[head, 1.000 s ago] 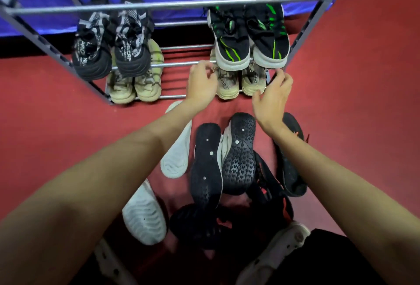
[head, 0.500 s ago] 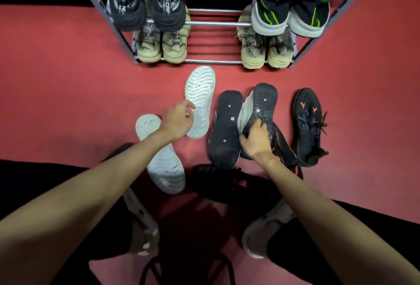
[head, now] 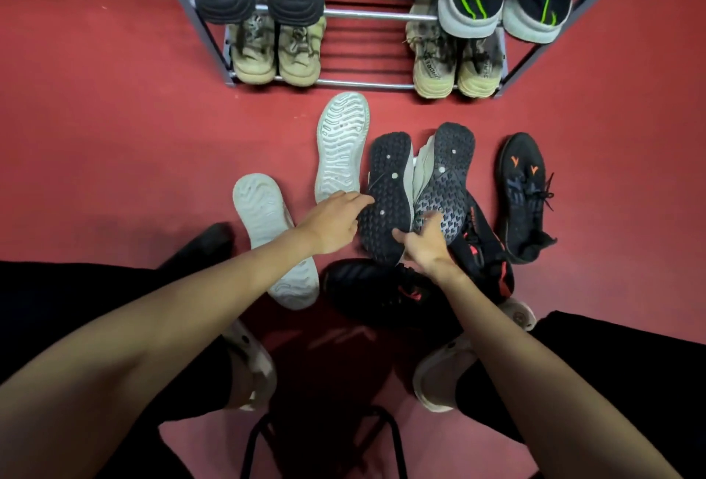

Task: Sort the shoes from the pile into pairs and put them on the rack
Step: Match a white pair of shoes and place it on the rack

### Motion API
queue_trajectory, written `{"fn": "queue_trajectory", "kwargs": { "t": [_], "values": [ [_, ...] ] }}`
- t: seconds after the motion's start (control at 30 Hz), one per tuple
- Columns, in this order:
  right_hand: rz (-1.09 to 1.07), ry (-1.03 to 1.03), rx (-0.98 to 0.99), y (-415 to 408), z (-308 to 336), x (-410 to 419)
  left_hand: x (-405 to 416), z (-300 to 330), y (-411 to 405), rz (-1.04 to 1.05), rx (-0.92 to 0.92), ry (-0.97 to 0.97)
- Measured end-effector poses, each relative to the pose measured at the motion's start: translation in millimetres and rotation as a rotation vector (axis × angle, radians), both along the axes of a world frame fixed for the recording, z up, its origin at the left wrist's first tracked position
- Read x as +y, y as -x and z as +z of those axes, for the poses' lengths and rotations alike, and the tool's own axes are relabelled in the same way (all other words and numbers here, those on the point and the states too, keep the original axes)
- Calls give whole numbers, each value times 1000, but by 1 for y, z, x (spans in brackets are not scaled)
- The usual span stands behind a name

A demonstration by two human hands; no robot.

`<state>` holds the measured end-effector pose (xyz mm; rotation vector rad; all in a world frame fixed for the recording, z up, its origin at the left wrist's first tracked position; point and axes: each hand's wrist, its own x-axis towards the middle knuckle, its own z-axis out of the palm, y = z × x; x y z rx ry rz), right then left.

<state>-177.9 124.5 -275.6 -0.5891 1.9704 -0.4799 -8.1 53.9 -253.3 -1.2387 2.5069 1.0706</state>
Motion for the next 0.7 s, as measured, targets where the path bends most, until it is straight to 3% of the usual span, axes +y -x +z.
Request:
{"fn": "queue_trajectory", "kwargs": {
  "t": [0.1, 0.2, 0.33, 0.43, 0.6, 0.7],
  "values": [
    [-57, 257, -180, 10, 30, -20, -6, 8, -2, 62, 91, -22],
    [-103, 320, -213, 20, 70, -46, -14, 20, -1, 95, 223, -12],
    [-300, 255, -483, 37, 106, -57, -26, 36, 4, 178, 327, -19],
    [-331, 120, -643, 47, 119, -51, -31, 42, 0, 223, 331, -99],
    [-532, 15, -886, 60, 130, -46, -23, 37, -19, 281, 275, -302],
    [-575, -56, -982, 71, 135, -45, -19, 28, -26, 270, 234, -329]
  ]
}}
